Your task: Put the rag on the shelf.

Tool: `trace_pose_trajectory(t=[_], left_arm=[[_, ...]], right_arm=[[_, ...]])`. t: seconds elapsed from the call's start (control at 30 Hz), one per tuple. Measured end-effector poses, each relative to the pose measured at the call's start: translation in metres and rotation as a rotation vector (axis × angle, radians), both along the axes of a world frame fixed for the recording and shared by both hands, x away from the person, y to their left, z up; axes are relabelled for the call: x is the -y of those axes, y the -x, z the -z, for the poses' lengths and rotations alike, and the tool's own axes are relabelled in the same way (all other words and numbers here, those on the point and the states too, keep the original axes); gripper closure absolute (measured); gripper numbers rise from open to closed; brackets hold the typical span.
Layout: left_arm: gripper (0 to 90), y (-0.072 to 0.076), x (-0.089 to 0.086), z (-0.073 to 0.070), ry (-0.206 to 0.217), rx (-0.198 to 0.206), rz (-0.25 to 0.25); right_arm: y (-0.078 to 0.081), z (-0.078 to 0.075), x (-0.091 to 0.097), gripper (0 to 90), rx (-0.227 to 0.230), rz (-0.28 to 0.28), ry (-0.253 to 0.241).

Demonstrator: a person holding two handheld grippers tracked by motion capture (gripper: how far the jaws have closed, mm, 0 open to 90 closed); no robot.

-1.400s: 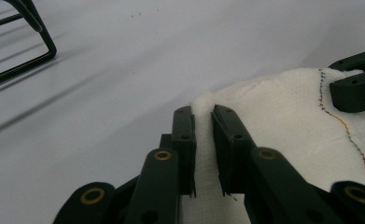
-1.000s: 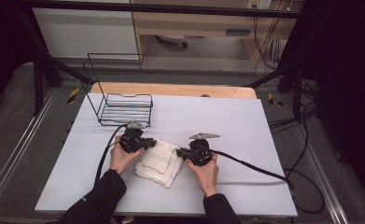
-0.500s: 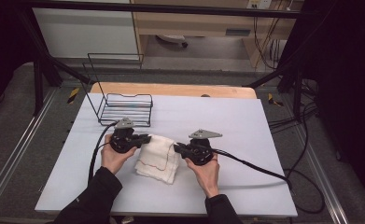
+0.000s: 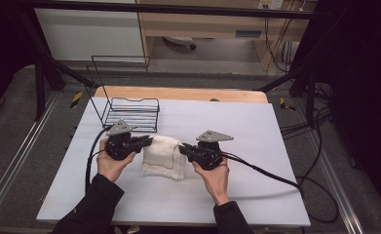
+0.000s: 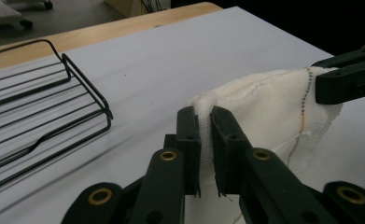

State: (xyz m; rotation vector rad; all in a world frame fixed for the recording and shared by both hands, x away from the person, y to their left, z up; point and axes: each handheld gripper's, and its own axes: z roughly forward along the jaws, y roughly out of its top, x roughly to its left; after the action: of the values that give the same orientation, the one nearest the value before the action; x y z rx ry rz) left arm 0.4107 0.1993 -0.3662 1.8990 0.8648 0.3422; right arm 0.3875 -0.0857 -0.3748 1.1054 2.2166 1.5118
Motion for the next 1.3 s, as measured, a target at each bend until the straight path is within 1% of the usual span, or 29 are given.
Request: trace_pose_trajectory(t=[0.03,0.07,0.1,0.13,0.23,0.27,0.3,0.37,0.43,0.6,0.63,0.73,0.77,1.0,1.03,1.07,1.1,1.17,1.2,1.27,1.3], left_arm=[[82.0,0.002,0.0,-0.003,0.007,0.008,0.001],[82.0,0.003,-0.001,-0.005,0.009,0.014,0.001],[82.0,0.005,-0.001,-0.009,0.016,0.03,-0.002],[82.0,0.005,-0.001,-0.009,0.016,0.03,-0.002],[82.0,0.008,-0.003,-0.015,0.028,0.049,-0.008],[82.0,0.008,-0.003,-0.015,0.028,0.049,-0.008],[82.0,0.009,-0.004,-0.018,0.036,0.055,-0.012],[82.0,0.01,-0.005,-0.019,0.041,0.058,-0.013],[82.0,0.01,-0.006,-0.021,0.045,0.061,-0.014],[82.1,0.011,-0.01,-0.026,0.056,0.078,-0.023],[82.0,0.012,-0.012,-0.029,0.066,0.084,-0.029],[82.1,0.013,-0.014,-0.031,0.076,0.092,-0.031],[82.1,0.013,-0.016,-0.033,0.08,0.099,-0.033],[82.2,0.015,-0.019,-0.038,0.099,0.12,-0.044],[82.2,0.015,-0.02,-0.04,0.102,0.124,-0.047],[82.2,0.015,-0.021,-0.041,0.104,0.127,-0.048],[82.2,0.015,-0.022,-0.042,0.11,0.13,-0.05],[82.2,0.015,-0.023,-0.044,0.119,0.139,-0.053],[82.2,0.015,-0.024,-0.046,0.121,0.141,-0.054],[82.2,0.015,-0.026,-0.048,0.125,0.15,-0.06],[82.2,0.015,-0.026,-0.05,0.127,0.157,-0.064]], right_arm=[[0.0,-0.004,0.001,82.3,0.012,-0.001,-0.005],[0.0,-0.004,0.001,82.3,0.012,-0.001,-0.005],[0.0,-0.009,0.002,82.4,0.028,-0.005,-0.007],[0.0,-0.01,0.002,82.4,0.033,-0.005,-0.009],[0.002,-0.016,0.002,82.4,0.057,-0.009,-0.01],[0.002,-0.016,0.002,82.4,0.057,-0.009,-0.01],[0.003,-0.021,0.001,82.4,0.07,-0.014,-0.013],[0.003,-0.022,0.001,82.4,0.076,-0.016,-0.014],[0.003,-0.026,0.0,82.4,0.092,-0.02,-0.014],[0.004,-0.031,-0.002,82.4,0.106,-0.026,-0.015],[0.004,-0.035,-0.004,82.4,0.117,-0.029,-0.016],[0.004,-0.038,-0.005,82.4,0.125,-0.031,-0.02],[0.004,-0.041,-0.007,82.4,0.132,-0.032,-0.021],[0.005,-0.05,-0.01,82.5,0.158,-0.032,-0.023],[0.004,-0.053,-0.012,82.5,0.17,-0.034,-0.025],[0.004,-0.053,-0.012,82.5,0.17,-0.034,-0.025],[0.005,-0.056,-0.013,82.5,0.184,-0.035,-0.027],[0.005,-0.057,-0.014,82.5,0.187,-0.035,-0.031],[0.005,-0.06,-0.015,82.5,0.201,-0.035,-0.04],[0.005,-0.062,-0.016,82.5,0.207,-0.036,-0.041],[0.005,-0.065,-0.018,82.5,0.221,-0.04,-0.041]])
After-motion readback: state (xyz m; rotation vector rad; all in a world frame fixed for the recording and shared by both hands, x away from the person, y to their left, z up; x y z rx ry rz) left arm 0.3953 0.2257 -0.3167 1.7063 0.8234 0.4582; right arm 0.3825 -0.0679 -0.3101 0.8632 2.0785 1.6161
